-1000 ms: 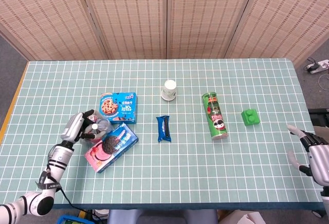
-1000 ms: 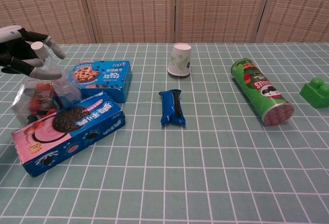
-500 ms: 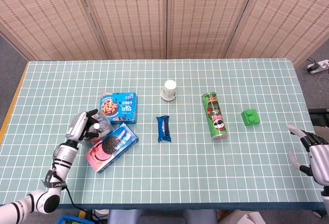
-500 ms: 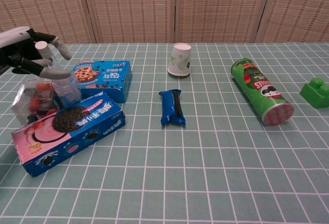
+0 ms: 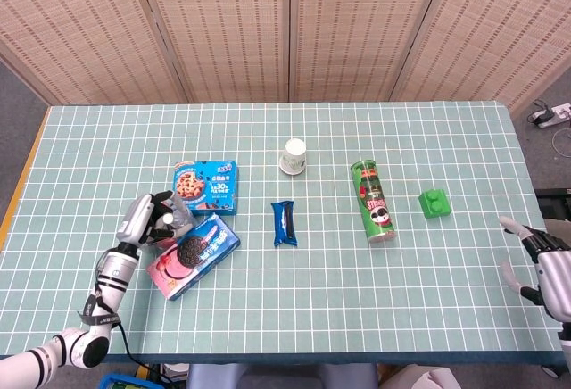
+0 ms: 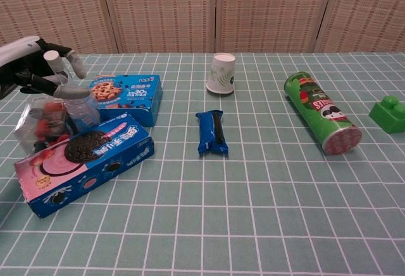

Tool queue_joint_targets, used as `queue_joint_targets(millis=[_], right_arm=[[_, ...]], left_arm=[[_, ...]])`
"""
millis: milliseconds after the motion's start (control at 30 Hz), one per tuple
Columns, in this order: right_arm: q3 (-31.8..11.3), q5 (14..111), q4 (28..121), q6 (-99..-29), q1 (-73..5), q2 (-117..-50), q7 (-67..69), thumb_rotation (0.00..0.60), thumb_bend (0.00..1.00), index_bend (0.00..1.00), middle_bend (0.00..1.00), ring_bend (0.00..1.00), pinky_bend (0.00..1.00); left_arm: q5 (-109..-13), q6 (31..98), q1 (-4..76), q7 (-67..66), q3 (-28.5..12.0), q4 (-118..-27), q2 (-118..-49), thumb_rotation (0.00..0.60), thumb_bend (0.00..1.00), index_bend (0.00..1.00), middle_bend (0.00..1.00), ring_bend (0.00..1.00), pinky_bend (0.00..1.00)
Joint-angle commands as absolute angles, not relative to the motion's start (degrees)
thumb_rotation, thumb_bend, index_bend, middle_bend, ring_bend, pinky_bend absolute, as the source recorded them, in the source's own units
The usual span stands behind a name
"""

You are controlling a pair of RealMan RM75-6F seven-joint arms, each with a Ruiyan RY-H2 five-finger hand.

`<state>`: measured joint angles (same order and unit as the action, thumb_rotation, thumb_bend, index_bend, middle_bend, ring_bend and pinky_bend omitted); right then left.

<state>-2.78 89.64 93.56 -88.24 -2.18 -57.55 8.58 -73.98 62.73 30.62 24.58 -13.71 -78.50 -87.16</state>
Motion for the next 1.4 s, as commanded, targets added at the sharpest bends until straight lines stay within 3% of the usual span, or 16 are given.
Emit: queue_joint_targets(millis=[33,467,933,1400], right_arm=[[-2.78,89.60,93.54,-88.18,-2.20,-57.57,8.55,0.600,0.36,0.20,0.30,0.29,0.37],[-2.86,89.36,93.55,-87.99,-2.27,-57.55,8.58,0.600,0.36,0.20,0.30,0.29,0.37],[-2.87,89.36,93.41,-88.03,-2.24,-57.48,9.05,0.600,0.36,0.20,0.30,0.29,0.37],[-3.01,88.94,93.28,-87.61,-2.43,-57.53,9.17,0.600,0.36,0.20,0.30,0.29,0.37]], left_arm=[[-73.89,62.59,30.70,24.58,-13.75,-78.38,-87.15,0.600,0.17,0.72,1.00,1.00,1.00],[-74.07,62.84,30.73,24.84,-13.76,-78.35,-87.17,0.600,0.30,0.76,1.00,1.00,1.00],[-75.71,62.83,30.82,26.08,-12.84,-78.07,-86.84,0.600,0.56,0.76,1.00,1.00,1.00],[-75.38,65.61,30.83,23.54,-14.74,-82.01,-85.29,0.600,0.57,0.77,1.00,1.00,1.00]])
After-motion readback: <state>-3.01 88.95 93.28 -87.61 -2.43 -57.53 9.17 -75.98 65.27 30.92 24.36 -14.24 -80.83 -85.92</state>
